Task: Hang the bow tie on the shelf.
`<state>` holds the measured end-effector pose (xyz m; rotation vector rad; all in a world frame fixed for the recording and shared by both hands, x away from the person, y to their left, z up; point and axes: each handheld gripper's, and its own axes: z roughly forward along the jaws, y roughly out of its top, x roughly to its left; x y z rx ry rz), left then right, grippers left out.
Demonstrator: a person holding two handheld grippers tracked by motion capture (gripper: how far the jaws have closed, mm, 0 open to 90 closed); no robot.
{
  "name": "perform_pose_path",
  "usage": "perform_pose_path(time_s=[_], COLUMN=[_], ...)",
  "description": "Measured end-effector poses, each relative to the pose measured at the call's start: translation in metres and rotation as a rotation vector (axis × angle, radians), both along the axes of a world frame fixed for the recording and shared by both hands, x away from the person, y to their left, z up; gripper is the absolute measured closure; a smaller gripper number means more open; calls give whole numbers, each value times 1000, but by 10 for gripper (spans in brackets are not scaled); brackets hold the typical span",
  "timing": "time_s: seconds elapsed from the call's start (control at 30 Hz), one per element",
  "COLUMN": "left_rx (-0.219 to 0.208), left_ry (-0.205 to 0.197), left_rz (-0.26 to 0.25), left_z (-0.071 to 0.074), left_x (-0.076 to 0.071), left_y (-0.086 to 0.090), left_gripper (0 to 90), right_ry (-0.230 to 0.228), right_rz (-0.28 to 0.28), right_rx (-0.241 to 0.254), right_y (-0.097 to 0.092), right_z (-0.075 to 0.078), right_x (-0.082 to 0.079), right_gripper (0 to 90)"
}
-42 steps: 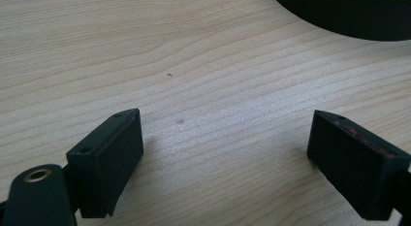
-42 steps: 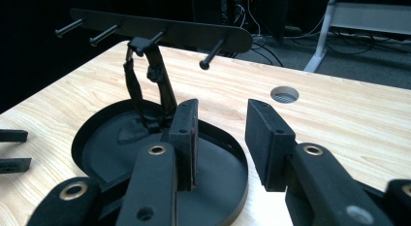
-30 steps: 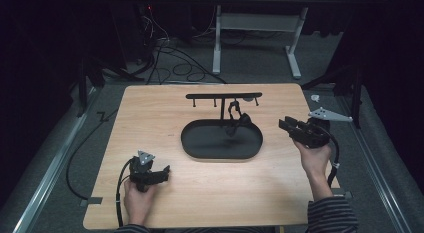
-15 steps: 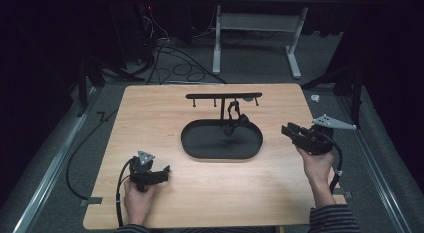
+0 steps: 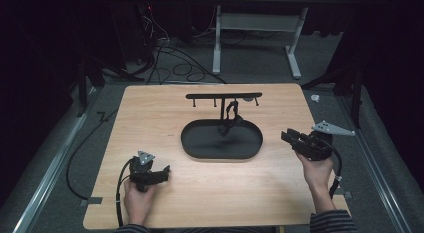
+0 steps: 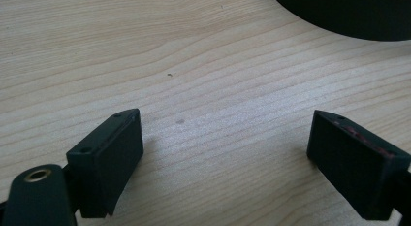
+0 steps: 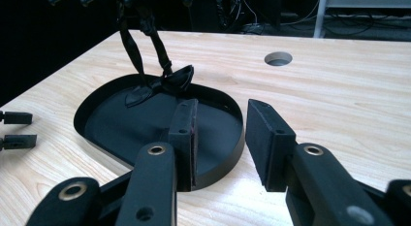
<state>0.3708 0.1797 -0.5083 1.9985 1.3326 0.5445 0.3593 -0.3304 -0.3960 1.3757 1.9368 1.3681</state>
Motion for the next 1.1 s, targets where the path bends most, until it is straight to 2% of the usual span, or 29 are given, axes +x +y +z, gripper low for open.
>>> perform_pose_path(time_s=[0.23, 1.1], left_rx=[0, 0], left_ry=[0, 0], left_rz=[0, -1], left_z=[0, 0], left_x=[0, 0], left_y=[0, 0], left_gripper=[132, 133], right_ry=[6, 82], right_rz=[3, 3], right_rx=[3, 17], right_y=[-1, 4], right_z=[-8, -46], right_x=[-6, -19], right_gripper=[666, 665])
